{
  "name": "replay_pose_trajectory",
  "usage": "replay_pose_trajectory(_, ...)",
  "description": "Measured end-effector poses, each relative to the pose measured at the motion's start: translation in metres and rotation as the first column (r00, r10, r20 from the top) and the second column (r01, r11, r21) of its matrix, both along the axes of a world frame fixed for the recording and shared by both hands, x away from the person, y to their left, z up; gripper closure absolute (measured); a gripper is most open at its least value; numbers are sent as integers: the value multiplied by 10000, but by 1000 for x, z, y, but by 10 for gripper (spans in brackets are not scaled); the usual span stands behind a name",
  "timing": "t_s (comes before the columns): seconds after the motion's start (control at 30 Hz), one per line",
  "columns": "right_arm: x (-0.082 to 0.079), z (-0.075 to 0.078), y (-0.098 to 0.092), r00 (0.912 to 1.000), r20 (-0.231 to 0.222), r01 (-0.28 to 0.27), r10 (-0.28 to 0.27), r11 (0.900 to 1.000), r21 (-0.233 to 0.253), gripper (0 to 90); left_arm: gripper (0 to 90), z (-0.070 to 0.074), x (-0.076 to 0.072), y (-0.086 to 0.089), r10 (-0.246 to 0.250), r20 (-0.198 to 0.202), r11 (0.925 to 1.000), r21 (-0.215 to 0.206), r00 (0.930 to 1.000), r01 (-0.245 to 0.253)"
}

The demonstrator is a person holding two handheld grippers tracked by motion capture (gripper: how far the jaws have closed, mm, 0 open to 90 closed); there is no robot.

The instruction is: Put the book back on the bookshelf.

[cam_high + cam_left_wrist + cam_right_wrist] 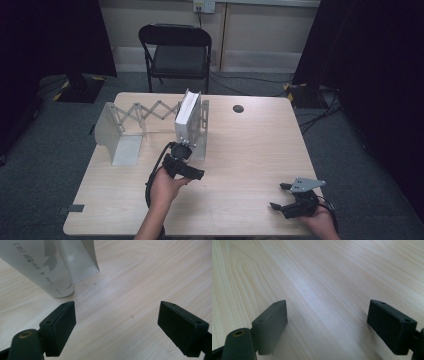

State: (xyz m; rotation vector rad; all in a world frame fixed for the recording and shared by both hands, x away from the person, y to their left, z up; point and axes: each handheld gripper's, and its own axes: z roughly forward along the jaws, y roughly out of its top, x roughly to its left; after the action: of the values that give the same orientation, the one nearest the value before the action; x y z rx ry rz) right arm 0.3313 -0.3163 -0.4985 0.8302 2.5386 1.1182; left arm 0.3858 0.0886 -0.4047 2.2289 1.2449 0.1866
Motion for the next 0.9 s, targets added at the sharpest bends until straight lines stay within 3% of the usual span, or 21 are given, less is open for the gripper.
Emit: replay_pose_trajectory(0.9, 0, 0, 0, 10000, -9, 8, -8, 10000, 1, 160, 151, -19, -4, -22, -746, -115, 9967, -339, 9971, 742)
